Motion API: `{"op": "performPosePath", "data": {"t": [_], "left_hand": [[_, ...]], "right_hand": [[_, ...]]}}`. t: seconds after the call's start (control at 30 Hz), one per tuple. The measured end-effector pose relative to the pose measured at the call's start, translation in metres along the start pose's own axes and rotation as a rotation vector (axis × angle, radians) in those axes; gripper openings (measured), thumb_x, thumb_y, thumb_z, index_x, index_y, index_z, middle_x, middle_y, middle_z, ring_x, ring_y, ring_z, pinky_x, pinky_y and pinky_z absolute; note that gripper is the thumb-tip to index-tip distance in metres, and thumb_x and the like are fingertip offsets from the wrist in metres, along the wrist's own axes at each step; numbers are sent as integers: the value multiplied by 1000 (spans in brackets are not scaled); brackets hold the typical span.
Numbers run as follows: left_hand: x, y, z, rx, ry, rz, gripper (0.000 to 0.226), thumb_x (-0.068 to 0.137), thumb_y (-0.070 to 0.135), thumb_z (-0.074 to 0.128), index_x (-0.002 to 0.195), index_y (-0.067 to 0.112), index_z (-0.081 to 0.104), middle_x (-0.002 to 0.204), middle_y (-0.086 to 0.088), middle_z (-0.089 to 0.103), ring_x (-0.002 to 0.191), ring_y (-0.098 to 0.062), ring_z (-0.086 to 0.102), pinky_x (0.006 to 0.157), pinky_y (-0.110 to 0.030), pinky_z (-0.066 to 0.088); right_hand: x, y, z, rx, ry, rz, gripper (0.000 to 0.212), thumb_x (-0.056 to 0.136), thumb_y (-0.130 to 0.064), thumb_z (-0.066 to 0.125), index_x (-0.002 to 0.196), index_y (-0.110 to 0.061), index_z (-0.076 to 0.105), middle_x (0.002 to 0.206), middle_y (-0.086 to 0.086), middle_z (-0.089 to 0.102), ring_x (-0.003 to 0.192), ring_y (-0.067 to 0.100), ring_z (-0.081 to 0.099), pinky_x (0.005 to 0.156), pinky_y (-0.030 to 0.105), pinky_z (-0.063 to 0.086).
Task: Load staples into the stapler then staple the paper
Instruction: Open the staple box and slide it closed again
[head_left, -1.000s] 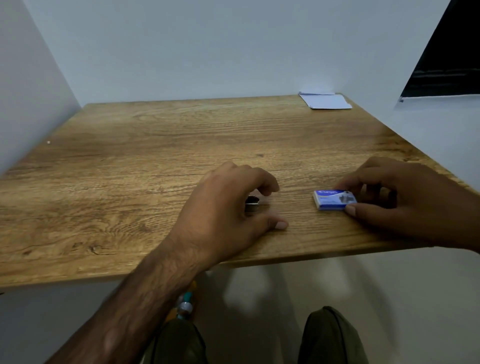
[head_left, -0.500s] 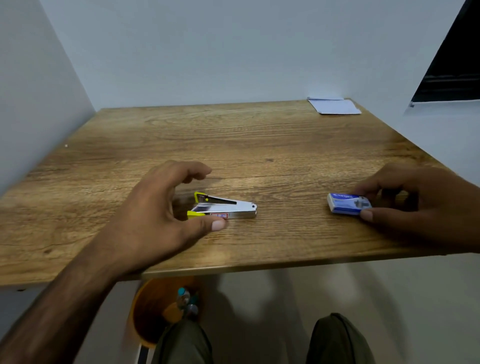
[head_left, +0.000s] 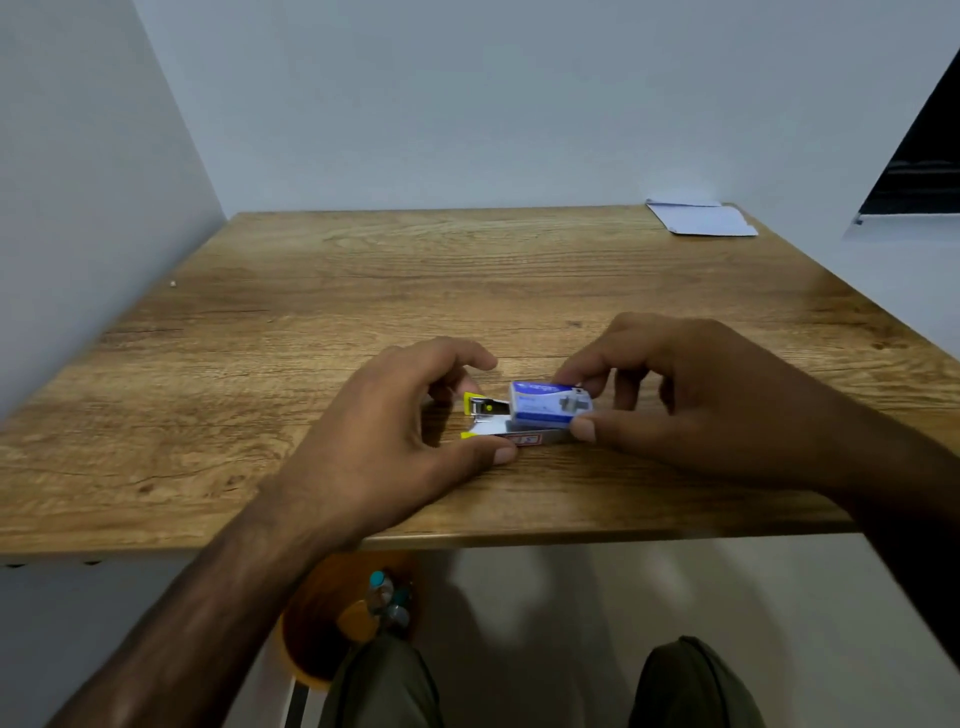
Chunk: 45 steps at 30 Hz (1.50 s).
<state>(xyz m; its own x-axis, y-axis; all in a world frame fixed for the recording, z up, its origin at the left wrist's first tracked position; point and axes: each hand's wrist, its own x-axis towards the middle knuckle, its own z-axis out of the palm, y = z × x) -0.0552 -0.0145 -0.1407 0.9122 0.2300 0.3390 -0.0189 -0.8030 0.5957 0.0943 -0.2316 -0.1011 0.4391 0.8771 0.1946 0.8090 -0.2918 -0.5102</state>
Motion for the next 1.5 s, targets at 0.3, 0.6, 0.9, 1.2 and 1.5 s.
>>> {"op": "performPosePath", "data": {"t": [0.3,0.6,0.9,1.2,1.5], "left_hand": [[-1,3,-3,-2,-9,118,59,73,56,77,126,44,55,122,24,54,116,-3,55,93,-30,51],[4,5,-2,-8,-29,206,28,82,29,80,108,32,68,108,15,64,104,-10,63,80,-34,56],[72,-8,2,21,-71,149,26,77,27,84,100,29,71,99,12,69,96,-6,63,82,-35,53],[178,-51,12,60,-33,51,23,77,18,82,97,20,71,99,1,72,91,-17,68,83,-43,58],[267,-88,19,105,50,-64,23,78,16,81,98,16,71,99,-1,72,98,-21,67,82,-35,56]], "right_hand": [[8,-5,8,-110,-26,-33,57,75,-64,61,130,-48,57,109,-23,58,93,0,60,59,13,41],[-3,-10,13,-69,40,-38,26,77,-42,69,103,-42,69,104,-21,69,90,5,66,67,27,57],[48,21,4,-45,125,55,26,77,-19,85,90,-37,73,82,-28,66,86,-8,65,71,19,55],[154,81,-1,-70,201,131,21,76,-13,79,88,-30,75,73,-14,69,71,0,66,65,20,51],[252,128,2,-82,303,180,18,79,-17,80,89,-30,72,84,-16,66,75,2,59,59,21,43]]}}
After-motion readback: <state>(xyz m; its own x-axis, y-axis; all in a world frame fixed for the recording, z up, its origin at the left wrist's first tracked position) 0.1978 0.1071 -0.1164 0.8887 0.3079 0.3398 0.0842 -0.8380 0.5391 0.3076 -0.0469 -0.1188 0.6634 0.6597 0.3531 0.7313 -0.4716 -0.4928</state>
